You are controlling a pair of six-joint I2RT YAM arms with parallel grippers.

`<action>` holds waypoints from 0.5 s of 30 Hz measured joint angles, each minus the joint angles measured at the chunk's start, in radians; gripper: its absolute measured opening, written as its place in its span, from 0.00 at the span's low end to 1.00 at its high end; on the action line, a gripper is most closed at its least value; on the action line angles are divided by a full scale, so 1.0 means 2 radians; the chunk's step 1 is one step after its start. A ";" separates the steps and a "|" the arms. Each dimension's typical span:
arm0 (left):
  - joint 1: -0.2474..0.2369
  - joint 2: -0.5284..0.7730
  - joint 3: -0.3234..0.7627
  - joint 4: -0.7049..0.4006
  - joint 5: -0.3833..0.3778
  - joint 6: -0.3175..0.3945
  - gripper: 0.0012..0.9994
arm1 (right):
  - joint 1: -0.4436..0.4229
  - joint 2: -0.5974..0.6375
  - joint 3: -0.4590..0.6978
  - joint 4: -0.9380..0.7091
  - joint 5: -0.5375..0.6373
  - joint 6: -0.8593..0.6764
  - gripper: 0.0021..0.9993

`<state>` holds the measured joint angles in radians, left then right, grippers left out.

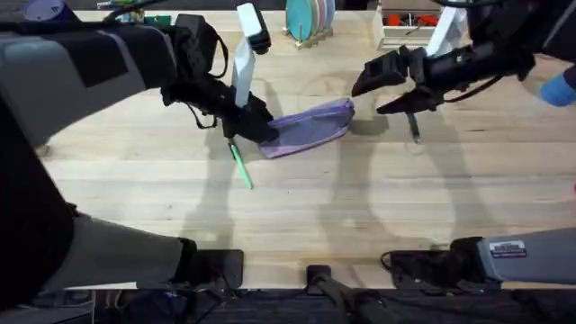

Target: Unzip the bag, pick up the pens from the table one at a time and place them inside, then zip the bag closed.

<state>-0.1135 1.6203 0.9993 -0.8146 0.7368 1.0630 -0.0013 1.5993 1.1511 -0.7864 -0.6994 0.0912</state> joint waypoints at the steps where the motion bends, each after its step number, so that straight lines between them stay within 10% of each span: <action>1: 0.000 0.000 0.000 0.000 0.000 0.000 0.04 | 0.000 0.005 0.000 0.003 -0.003 -0.004 1.00; 15: 0.000 0.000 0.000 0.002 0.000 0.000 0.04 | 0.000 0.070 0.001 0.054 -0.077 -0.059 1.00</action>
<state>-0.1135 1.6203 0.9993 -0.8112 0.7368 1.0630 -0.0013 1.7390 1.1530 -0.6785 -0.8525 -0.0273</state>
